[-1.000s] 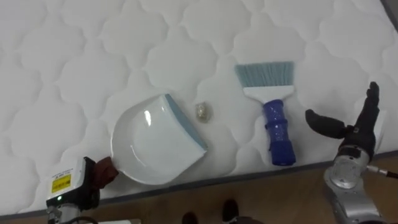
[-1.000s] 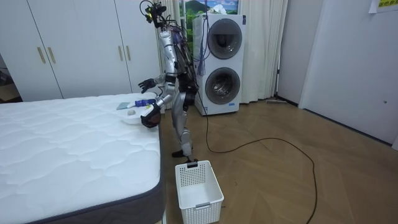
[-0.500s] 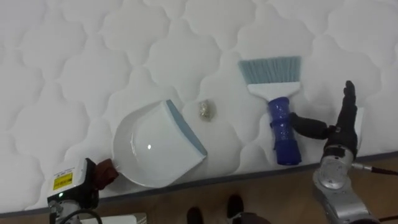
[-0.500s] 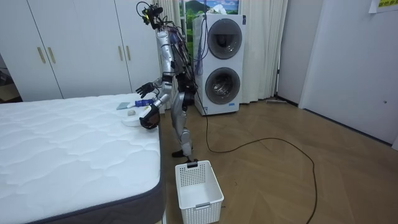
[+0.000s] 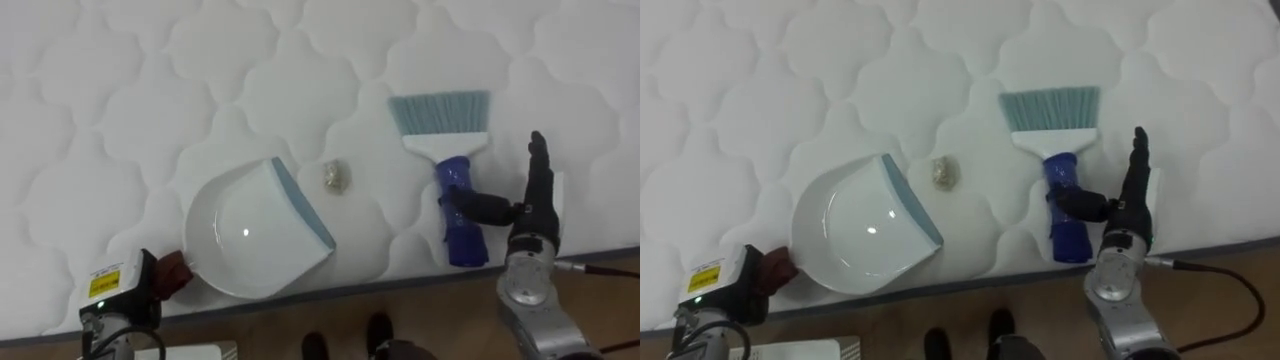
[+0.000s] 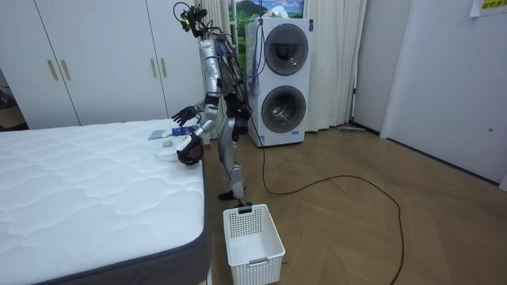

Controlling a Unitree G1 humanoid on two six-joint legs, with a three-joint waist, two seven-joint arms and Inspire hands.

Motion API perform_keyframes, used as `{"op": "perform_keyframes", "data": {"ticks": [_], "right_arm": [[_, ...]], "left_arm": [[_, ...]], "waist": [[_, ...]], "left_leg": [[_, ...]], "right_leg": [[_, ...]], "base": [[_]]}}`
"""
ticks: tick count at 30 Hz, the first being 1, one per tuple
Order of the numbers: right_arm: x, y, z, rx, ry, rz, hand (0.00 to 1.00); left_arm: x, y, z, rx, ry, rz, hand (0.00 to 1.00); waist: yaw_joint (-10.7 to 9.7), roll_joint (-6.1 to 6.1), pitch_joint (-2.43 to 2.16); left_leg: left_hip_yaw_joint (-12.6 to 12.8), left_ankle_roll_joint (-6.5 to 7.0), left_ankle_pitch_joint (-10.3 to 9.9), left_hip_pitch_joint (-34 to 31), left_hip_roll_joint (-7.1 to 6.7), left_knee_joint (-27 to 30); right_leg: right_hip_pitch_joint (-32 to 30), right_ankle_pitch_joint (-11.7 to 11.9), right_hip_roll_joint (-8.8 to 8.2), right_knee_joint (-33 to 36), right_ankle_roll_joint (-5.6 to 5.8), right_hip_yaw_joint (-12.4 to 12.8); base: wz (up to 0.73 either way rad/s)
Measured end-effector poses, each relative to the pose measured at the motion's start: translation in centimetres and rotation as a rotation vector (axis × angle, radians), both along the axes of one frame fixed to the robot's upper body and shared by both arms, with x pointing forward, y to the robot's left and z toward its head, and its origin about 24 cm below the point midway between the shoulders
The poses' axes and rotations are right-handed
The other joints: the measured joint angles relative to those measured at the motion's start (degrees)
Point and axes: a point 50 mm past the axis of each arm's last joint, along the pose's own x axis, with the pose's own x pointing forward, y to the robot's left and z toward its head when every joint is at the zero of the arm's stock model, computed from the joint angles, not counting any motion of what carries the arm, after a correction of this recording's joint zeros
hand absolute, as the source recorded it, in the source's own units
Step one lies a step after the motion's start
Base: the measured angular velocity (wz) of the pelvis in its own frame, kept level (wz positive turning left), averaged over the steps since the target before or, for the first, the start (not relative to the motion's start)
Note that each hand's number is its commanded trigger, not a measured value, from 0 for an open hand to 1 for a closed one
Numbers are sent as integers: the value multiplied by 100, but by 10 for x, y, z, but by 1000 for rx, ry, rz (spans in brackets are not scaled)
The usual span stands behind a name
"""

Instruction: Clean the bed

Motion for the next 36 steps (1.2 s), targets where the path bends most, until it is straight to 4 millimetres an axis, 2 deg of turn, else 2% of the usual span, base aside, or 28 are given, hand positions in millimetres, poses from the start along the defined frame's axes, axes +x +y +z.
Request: {"op": "perform_keyframes", "data": {"ticks": [8,14,17,36], "right_arm": [[0,8,-4,-5,36,52,0],[-4,13,-15,-10,90,78,0],[-5,15,-17,-2,101,76,0],[-4,8,-31,-60,205,96,0]], "left_arm": [[4,-2,1,-8,6,-6,100],[7,-4,2,-17,7,-17,100],[8,-4,2,-16,6,-19,100],[13,-5,4,10,7,-45,100]], "waist": [[33,30,12],[42,130,70],[45,158,60],[24,151,56]], "left_leg": [[-28,0,0,7,2,2],[-65,1,-1,-1,8,-5],[-75,1,0,-16,10,-5],[-107,2,1,19,23,64]], "right_leg": [[30,2,-1,-23,2,-35],[59,6,-1,-67,2,-89],[58,5,0,-85,1,-105],[195,13,-22,-130,7,-221]], "base": [[2],[1],[1],[2]]}}
